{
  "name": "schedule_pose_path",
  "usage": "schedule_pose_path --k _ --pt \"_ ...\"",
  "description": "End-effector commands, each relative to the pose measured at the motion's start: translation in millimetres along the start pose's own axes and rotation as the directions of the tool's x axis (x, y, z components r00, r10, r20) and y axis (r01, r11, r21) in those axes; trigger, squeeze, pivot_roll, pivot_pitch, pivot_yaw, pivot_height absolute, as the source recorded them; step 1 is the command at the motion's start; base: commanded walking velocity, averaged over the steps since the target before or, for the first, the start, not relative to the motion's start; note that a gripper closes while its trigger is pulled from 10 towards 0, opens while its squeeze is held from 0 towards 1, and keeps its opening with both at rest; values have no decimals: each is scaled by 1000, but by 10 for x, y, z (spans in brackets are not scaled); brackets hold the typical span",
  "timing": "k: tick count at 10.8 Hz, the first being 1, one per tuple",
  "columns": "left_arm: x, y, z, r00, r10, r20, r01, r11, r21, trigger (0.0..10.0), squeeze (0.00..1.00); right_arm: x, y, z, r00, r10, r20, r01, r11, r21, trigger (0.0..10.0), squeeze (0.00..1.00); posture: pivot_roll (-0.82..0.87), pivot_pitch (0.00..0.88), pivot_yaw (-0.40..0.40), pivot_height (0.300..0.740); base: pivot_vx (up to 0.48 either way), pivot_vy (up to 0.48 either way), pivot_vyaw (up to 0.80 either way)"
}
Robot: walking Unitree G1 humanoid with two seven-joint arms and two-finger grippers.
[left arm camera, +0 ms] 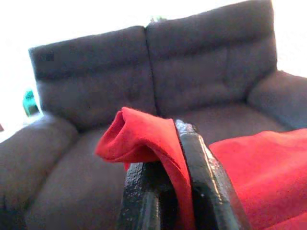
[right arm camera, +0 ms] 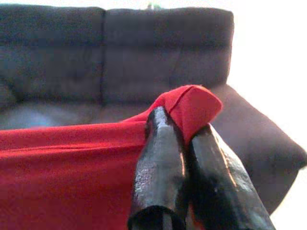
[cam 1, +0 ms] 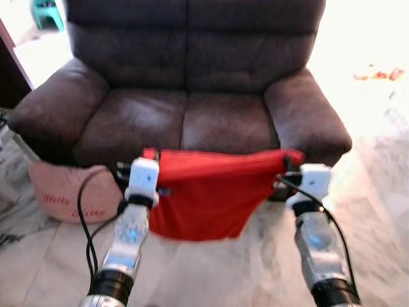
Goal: Move the pillow to the sofa from floor
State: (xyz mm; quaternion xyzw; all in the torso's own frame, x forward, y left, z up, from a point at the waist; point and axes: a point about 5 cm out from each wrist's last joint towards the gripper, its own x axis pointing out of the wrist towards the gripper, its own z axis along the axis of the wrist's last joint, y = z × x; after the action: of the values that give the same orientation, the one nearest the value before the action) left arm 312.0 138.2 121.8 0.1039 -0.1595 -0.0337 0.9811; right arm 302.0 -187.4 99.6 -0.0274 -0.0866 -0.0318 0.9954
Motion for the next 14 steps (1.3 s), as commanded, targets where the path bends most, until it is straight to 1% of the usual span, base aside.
schedule_pose_path --k 1,3,4,6,7,9,11,13,14 --pt "95 123 188 995 69 79 -69 998 0 10000 0 72 -182 274 988 -104 110 105 995 1 10000 0 5 0 -22 740 266 0 0" --pt "179 88 325 993 38 115 -39 999 7 10000 0 169 -172 489 980 -109 166 110 994 5 10000 0 -4 0 -17 740 266 0 0" --pt "202 76 361 992 22 124 -25 1000 16 10000 0 225 -139 599 975 -106 197 106 994 8 10000 0 -4 0 -15 740 270 0 0" --pt "209 75 370 993 22 119 -25 1000 19 10000 0 278 -79 658 974 -104 200 102 995 22 10000 0 -4 0 -11 740 266 0 0" --pt "202 62 389 993 20 115 -23 999 23 10000 0 275 -14 680 977 -92 190 87 996 36 10000 0 0 0 -11 740 266 0 0" --pt "204 40 424 992 6 123 -12 999 42 10000 0 259 45 626 984 -87 154 82 996 38 10000 0 7 0 -12 740 264 0 0" --pt "220 29 459 991 -2 132 -6 998 58 10000 0 252 46 623 986 -99 135 93 995 48 10000 0 9 0 -12 740 266 0 0" --pt "271 25 575 986 -15 166 4 998 66 10000 0 278 8 757 980 -112 167 106 993 48 10000 0 4 0 -11 740 266 0 0" --pt "280 21 589 986 -18 168 7 998 67 10000 0 286 3 780 979 -111 171 105 994 43 10000 0 4 0 -11 740 266 0 0"
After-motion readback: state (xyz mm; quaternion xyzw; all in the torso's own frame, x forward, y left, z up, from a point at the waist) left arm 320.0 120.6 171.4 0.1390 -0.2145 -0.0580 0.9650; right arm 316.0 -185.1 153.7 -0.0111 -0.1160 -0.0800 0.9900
